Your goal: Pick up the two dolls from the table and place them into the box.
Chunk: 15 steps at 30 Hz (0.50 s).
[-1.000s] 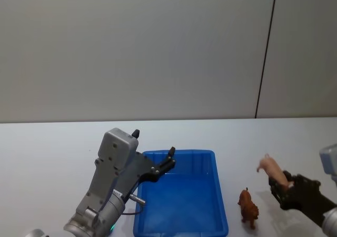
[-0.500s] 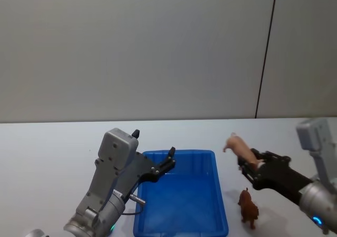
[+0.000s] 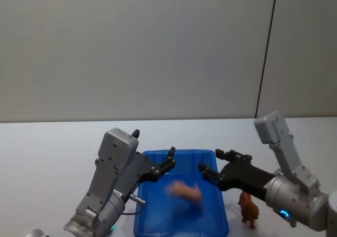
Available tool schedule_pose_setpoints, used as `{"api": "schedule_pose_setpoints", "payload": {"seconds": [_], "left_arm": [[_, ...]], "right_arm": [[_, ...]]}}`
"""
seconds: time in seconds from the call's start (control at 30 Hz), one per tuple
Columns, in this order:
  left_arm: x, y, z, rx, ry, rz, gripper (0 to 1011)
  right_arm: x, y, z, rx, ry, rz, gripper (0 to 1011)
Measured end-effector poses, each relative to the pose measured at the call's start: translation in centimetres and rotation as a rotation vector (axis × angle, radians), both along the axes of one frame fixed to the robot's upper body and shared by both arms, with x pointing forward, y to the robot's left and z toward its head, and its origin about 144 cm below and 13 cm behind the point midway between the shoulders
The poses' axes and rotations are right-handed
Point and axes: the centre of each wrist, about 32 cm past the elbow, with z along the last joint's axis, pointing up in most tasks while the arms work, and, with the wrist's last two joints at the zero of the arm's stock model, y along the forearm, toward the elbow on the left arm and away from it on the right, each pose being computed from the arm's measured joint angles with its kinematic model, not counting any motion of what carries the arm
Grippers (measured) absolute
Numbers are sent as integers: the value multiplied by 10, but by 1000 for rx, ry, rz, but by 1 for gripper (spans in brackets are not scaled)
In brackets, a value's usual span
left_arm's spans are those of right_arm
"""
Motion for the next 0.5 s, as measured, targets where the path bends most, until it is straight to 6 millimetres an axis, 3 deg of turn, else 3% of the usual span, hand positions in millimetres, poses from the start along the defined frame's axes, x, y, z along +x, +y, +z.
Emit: {"api": "schedule_pose_setpoints", "payload": {"seconds": [0.27,0.5], "left_arm": [[0,0,0,0,0,0,1003],[0,0,0,0,0,0,1003]], "right_arm": [[2,6,-1,-8,-3,17,847],[-4,-3,-5,-24,-34,-19,1001]]}}
